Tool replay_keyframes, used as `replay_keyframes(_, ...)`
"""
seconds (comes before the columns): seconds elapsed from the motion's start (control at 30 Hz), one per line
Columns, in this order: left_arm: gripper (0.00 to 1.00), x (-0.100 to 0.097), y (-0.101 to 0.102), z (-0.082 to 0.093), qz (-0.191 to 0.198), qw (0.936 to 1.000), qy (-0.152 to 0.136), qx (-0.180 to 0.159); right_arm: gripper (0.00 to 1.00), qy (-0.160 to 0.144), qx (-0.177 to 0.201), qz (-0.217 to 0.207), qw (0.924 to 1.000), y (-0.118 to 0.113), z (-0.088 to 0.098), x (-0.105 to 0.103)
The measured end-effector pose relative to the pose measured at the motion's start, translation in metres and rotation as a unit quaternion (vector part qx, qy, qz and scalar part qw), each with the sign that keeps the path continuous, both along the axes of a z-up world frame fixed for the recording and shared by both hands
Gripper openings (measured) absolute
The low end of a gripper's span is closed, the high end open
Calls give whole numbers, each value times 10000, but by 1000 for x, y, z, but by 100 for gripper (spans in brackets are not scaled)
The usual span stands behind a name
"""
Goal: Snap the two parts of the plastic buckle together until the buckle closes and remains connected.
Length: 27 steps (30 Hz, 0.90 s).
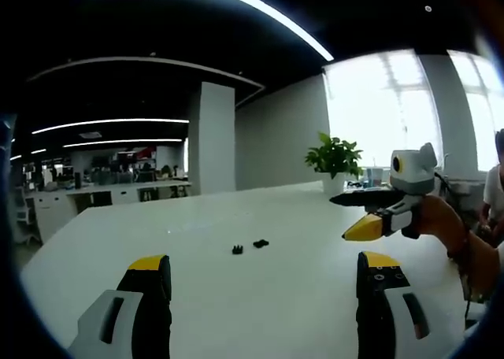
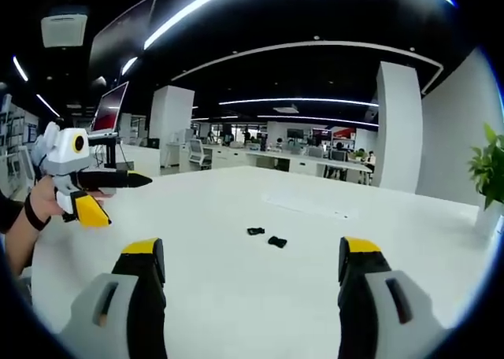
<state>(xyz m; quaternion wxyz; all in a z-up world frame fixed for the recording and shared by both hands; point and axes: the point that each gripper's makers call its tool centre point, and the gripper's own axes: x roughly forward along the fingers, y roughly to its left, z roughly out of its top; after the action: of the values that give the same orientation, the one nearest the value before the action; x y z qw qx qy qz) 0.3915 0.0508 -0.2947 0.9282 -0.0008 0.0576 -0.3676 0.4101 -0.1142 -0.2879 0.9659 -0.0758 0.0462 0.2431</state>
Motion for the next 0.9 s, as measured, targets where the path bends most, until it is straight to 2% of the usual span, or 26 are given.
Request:
replay_keyframes(0.3, 100, 5, -1, 3, -4, 10000, 66, -24, 92, -31, 75, -40, 10000, -1, 6, 6)
replay_keyframes(0.9, 100, 17, -6, 1, 49, 9999, 145, 25, 91, 65, 42, -73, 9999, -3, 1, 18)
